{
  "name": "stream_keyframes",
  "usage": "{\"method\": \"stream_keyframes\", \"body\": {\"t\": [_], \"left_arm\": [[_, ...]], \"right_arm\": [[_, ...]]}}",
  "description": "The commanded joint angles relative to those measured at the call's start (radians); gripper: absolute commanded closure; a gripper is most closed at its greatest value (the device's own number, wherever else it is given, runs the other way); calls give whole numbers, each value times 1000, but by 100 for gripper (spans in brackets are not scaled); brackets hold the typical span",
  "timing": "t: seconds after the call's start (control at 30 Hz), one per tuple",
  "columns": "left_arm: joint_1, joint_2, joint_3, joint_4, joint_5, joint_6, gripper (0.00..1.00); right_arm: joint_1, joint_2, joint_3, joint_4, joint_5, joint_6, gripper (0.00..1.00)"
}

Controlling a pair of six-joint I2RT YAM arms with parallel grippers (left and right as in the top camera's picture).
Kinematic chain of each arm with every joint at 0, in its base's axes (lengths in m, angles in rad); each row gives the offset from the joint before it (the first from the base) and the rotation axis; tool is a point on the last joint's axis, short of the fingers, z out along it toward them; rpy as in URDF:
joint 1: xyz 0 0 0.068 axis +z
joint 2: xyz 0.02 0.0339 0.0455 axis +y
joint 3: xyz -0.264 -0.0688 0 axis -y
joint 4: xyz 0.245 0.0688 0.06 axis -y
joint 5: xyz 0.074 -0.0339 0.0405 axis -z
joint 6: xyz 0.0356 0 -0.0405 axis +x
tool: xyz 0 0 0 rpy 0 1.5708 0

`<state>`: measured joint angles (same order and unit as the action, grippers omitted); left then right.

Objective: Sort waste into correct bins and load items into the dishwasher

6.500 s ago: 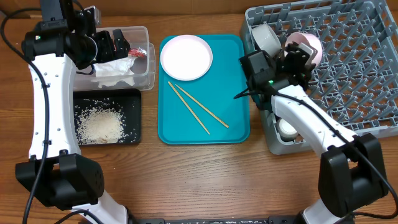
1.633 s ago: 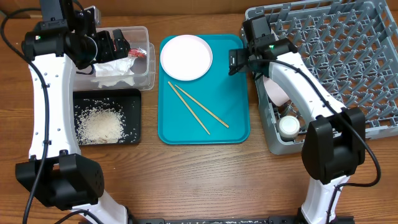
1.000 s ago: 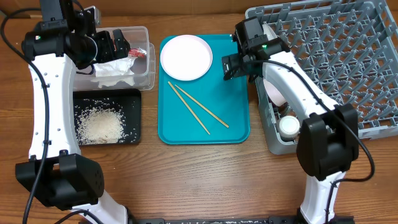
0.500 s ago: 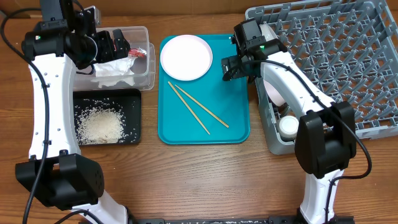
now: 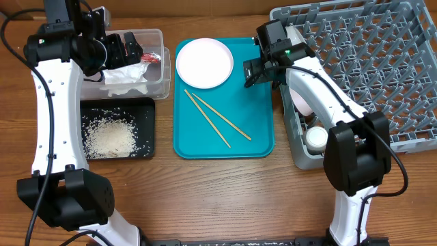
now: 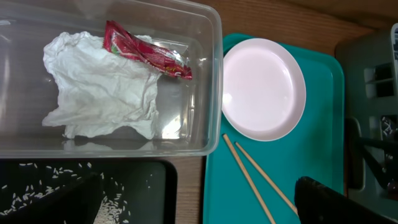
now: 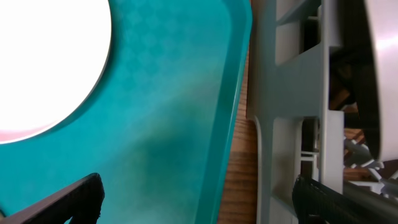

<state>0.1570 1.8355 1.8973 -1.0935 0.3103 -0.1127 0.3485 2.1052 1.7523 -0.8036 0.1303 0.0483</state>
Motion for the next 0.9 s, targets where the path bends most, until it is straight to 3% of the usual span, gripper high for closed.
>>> {"method": "stream_keyframes", "body": {"t": [0.0, 0.87], "left_arm": [[0, -29, 14, -2, -5, 11, 0], [0, -29, 14, -2, -5, 11, 0]], "right_arm": [[-37, 0, 27, 6, 79, 0, 1], [-90, 56, 27, 31, 79, 4, 2]]}}
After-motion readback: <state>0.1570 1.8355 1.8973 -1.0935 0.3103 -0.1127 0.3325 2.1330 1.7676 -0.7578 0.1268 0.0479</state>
